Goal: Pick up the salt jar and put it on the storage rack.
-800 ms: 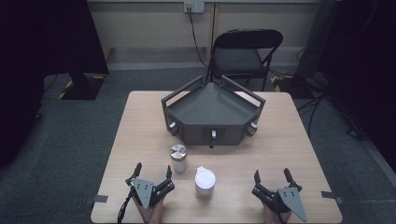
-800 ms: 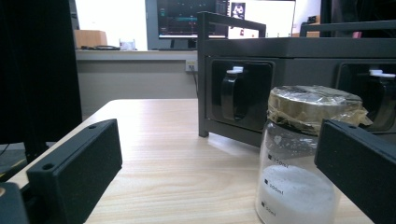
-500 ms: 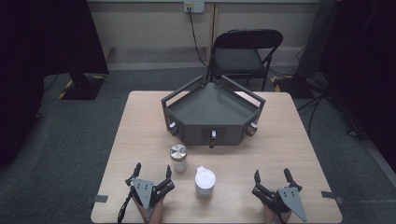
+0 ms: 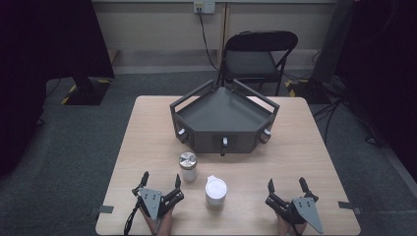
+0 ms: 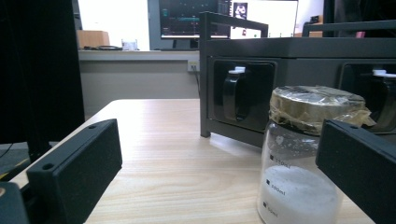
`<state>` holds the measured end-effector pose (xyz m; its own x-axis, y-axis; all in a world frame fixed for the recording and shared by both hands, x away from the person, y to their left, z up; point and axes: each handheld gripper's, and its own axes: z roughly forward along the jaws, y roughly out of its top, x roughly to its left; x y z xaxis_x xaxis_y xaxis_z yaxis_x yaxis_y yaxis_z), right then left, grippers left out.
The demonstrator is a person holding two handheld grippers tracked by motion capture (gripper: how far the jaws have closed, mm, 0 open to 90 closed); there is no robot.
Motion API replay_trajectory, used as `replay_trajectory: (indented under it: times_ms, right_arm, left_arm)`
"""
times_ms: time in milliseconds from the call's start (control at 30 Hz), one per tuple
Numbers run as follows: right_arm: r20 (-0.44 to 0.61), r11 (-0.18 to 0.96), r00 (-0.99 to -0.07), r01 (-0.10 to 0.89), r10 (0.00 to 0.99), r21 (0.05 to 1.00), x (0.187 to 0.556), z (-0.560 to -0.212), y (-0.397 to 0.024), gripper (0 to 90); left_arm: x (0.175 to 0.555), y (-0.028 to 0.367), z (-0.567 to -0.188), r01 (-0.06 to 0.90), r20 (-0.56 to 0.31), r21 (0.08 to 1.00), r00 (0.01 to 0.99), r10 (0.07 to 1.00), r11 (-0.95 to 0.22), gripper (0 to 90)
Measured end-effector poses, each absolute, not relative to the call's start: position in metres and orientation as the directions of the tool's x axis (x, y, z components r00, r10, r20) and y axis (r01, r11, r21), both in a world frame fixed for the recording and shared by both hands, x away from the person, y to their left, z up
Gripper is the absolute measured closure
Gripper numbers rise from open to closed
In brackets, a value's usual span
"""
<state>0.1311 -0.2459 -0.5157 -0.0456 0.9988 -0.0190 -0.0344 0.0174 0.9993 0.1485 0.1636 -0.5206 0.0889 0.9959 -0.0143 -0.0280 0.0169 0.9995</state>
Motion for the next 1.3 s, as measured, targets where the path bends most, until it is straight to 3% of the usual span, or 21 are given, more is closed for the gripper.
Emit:
replay_trajectory:
  times_ms: [267, 567, 1300]
  right_arm:
    - [-0.019, 0.018, -0.044, -0.034, 0.999, 0.999, 0.131, -0.516, -0.246, 0.3]
    - [-0.019, 0.018, -0.043, -0.034, 0.999, 0.999, 0.131, -0.516, -0.245, 0.3]
    - [-0.019, 0.018, -0.043, -0.034, 0.999, 0.999, 0.131, -0.516, -0.245, 0.3]
  left_arm:
    - [0.148, 0.163, -0.519, -0.024, 0.002, 1.0, 0.104, 0.995, 0.0, 0.0]
    - [0.15, 0.166, -0.511, -0.004, -0.047, 0.999, 0.153, 0.987, 0.048, 0.0]
    - [0.171, 0.158, -0.476, -0.047, 0.009, 0.999, 0.255, 0.967, 0.004, 0.6]
